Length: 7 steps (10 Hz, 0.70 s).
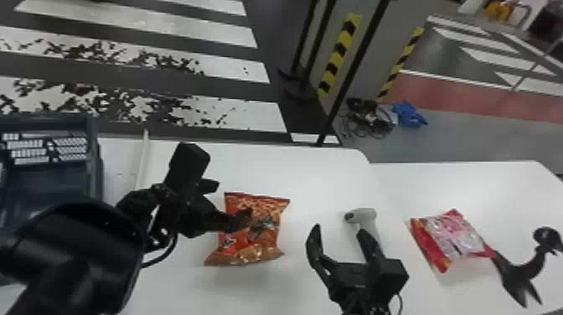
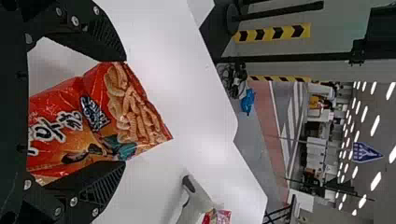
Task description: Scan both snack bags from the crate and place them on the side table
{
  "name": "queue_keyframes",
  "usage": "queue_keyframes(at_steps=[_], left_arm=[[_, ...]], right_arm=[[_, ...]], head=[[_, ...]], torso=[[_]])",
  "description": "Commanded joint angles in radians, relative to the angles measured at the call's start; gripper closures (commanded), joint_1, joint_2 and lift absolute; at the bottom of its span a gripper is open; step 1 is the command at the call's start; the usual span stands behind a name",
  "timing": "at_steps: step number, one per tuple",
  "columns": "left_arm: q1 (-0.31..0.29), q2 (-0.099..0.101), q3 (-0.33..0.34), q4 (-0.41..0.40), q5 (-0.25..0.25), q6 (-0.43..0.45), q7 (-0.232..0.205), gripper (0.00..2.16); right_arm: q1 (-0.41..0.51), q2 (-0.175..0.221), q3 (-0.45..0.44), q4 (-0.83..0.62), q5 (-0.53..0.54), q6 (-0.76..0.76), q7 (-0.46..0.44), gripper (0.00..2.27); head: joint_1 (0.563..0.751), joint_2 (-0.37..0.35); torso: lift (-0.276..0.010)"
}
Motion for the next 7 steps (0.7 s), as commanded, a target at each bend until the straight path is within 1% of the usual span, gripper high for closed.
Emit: queue_keyframes(at_steps=[1,2,3,4,5,6,7], left_arm=[[0.021,-0.003,0.067,-0.064,0.007,-0.002,0.005,0.04],[0.033,-0.003,0.122,-0.117,0.009,-0.005,0.03,0.06],[0.044,-0.003,0.169,-0.15,0.015,-0.005,0.036,0.06],[0.055,-0.003,0.211,-0.183,0.015,-0.005,0.051,0.07],[0.073,-0.003,0.248,-0.213,0.015,-0.033,0.058,0.07],[0.101,-0.003,0.286,-0.239,0.013,-0.112,0.065,0.07],[0.128,-0.003,0.318,-0.251,0.016,-0.192,0.064,0.07]], right_arm=[[-0.002,0.002,0.001,0.0,0.001,0.001,0.0,0.07],[-0.003,0.002,0.003,-0.002,0.002,0.001,0.0,0.07],[-0.008,0.002,0.003,0.0,0.004,0.004,0.0,0.07],[-0.009,0.002,0.006,0.0,0.004,0.004,0.0,0.07],[-0.008,0.002,0.009,-0.002,0.004,0.004,0.0,0.07],[-0.003,0.002,0.009,-0.017,-0.004,0.01,0.002,0.07],[-0.002,0.002,0.014,-0.045,-0.002,0.037,0.005,0.07]], head=[[0.695,-0.35],[0.695,-0.35],[0.695,-0.35],[0.695,-0.35],[0.695,-0.35],[0.695,-0.338],[0.695,-0.327]], torso=[[-0.098],[-0.098],[-0.098],[-0.098],[-0.098],[-0.098],[-0.098]])
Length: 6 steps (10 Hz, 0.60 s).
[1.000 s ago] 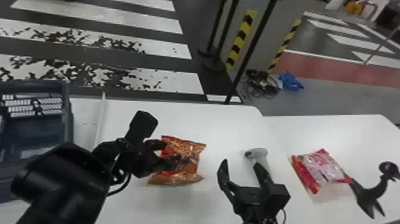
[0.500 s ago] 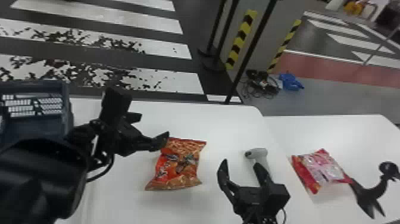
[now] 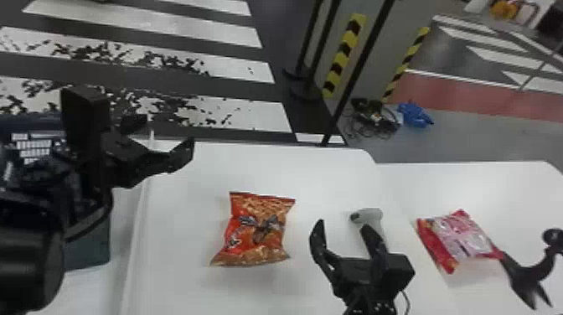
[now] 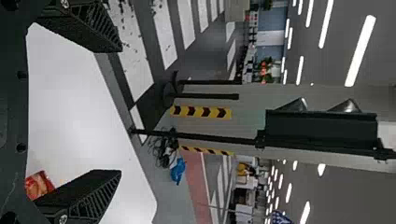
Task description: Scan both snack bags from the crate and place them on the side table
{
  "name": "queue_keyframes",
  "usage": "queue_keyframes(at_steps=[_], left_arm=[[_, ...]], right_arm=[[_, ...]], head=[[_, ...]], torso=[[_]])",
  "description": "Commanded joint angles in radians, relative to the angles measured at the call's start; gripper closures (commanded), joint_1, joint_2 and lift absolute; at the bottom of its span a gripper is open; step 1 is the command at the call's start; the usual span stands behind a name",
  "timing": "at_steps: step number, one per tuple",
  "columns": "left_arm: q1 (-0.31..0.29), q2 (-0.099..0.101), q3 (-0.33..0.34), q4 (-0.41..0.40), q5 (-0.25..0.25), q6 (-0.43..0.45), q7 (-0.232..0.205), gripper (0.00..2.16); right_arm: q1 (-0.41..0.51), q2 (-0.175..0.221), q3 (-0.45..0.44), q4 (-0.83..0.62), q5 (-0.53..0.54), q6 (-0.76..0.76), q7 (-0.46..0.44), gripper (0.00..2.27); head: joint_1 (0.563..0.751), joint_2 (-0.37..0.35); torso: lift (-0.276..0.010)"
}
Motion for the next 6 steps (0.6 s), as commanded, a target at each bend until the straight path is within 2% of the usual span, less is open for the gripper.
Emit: queue_keyframes(at_steps=[1,3,4,5,6], left_arm=[[0.047,-0.003,0.054,-0.014,0.015,-0.13,0.002,0.07],[0.098,-0.001,0.108,-0.026,0.036,-0.191,0.039,0.07],[0.125,0.015,0.131,-0.039,0.027,-0.207,0.098,0.07],[0.154,0.029,0.154,-0.048,0.025,-0.207,0.138,0.07],[0.185,0.032,0.171,-0.056,0.024,-0.219,0.174,0.08]], right_arm=[[-0.003,0.002,0.007,-0.037,0.004,0.046,0.008,0.07],[-0.005,0.002,0.016,-0.125,-0.001,0.202,0.038,0.07],[-0.005,0.002,0.017,-0.174,-0.024,0.298,0.072,0.07],[-0.006,0.002,0.016,-0.218,-0.076,0.408,0.114,0.07],[-0.005,0.002,0.013,-0.263,-0.107,0.512,0.131,0.07]], head=[[0.695,-0.304],[0.695,-0.255],[0.695,-0.222],[0.695,-0.203],[0.695,-0.153]], torso=[[-0.098],[-0.098],[-0.098],[-0.098],[-0.098]])
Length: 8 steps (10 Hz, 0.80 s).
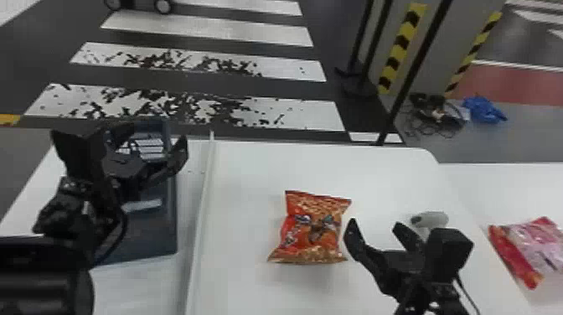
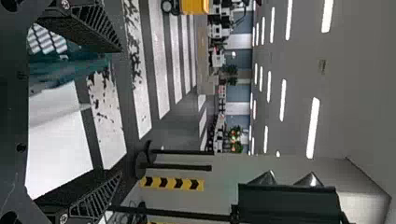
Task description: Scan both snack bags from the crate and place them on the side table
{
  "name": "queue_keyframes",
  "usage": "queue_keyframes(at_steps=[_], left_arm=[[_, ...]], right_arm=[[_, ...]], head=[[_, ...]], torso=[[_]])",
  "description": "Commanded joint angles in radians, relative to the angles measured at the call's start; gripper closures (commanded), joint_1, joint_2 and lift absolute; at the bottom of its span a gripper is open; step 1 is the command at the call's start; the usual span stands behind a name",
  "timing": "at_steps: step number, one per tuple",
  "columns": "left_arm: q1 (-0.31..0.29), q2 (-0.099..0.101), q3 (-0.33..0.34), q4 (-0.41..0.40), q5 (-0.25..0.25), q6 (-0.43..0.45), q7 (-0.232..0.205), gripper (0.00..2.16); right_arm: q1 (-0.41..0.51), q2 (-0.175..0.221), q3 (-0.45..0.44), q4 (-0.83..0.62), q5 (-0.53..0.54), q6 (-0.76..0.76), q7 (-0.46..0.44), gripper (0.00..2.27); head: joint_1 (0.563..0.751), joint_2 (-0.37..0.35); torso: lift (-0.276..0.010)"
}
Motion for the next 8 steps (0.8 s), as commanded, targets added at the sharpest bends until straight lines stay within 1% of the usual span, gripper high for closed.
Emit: queue_keyframes(at_steps=[1,2,4,6,7,8], left_arm=[[0.043,0.003,0.015,-0.015,-0.011,-0.02,0.059,0.08],[0.063,0.003,0.034,-0.024,-0.004,-0.02,0.07,0.08],[0.113,0.004,0.063,-0.075,0.01,-0.017,0.079,0.08],[0.132,0.006,0.075,-0.082,0.016,-0.017,0.082,0.09],[0.141,0.01,0.077,-0.084,0.016,-0.017,0.08,0.09],[0.145,0.012,0.077,-0.082,0.016,-0.017,0.08,0.09]], right_arm=[[-0.001,0.002,-0.016,-0.063,-0.075,0.188,0.022,0.07],[-0.004,0.002,-0.025,-0.104,-0.105,0.28,0.035,0.07],[-0.029,0.002,-0.068,-0.163,-0.18,0.501,0.043,0.07],[-0.11,0.002,-0.119,-0.163,-0.236,0.719,0.057,0.07],[-0.158,0.002,-0.14,-0.149,-0.251,0.835,0.057,0.07],[-0.193,0.002,-0.168,-0.134,-0.299,0.885,0.057,0.07]], head=[[0.695,-0.119],[0.695,-0.083],[0.695,-0.035],[0.695,-0.014],[0.695,-0.003],[0.695,0.0]], torso=[[-0.098],[-0.098],[-0.098],[-0.098],[-0.098],[-0.098]])
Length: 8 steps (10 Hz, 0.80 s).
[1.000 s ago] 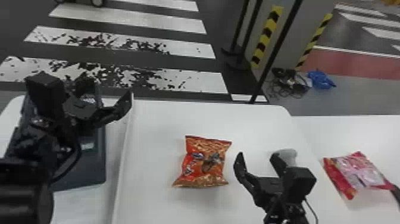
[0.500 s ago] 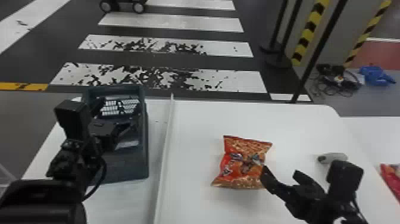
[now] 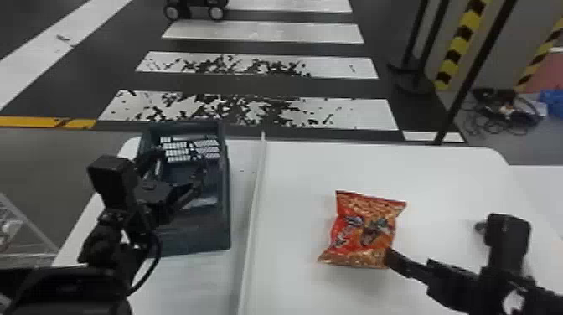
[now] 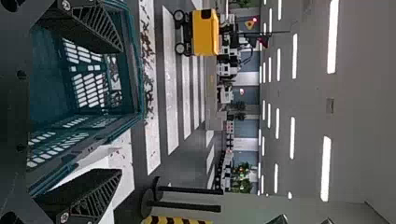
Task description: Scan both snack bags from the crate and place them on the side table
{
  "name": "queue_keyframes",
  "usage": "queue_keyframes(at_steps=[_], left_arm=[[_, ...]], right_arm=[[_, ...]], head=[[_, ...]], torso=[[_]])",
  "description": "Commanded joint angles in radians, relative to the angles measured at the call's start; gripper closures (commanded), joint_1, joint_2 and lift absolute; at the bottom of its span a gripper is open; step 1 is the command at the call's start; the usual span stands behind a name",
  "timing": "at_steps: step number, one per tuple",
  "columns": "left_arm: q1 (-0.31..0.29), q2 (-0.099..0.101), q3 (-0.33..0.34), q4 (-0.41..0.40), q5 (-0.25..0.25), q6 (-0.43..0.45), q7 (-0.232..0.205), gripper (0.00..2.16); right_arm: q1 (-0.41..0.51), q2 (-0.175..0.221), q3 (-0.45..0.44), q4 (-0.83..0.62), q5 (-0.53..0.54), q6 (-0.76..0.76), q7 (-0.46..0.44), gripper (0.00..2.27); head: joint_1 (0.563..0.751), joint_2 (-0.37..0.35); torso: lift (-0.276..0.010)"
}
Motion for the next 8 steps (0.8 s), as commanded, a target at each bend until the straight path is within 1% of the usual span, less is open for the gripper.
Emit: queue_keyframes(at_steps=[1,3,4,8], left_arm=[[0.007,0.002,0.0,0.001,0.0,-0.003,0.0,0.09],[0.009,0.003,-0.001,0.005,0.0,-0.003,-0.002,0.09],[0.009,0.003,-0.001,0.007,0.0,-0.003,-0.002,0.09],[0.0,0.006,0.0,0.027,0.002,-0.003,-0.002,0.09]], right_arm=[[-0.054,0.002,-0.029,0.02,-0.035,0.111,0.0,0.07],[-0.115,0.002,-0.046,0.071,-0.046,0.203,0.0,0.06],[-0.151,0.002,-0.071,0.113,-0.073,0.255,0.0,0.05],[-0.258,0.002,-0.103,0.244,-0.124,0.316,0.012,0.05]], head=[[0.695,0.004],[0.695,0.011],[0.695,0.014],[0.695,0.028]], torso=[[-0.098],[-0.098],[-0.098],[-0.098]])
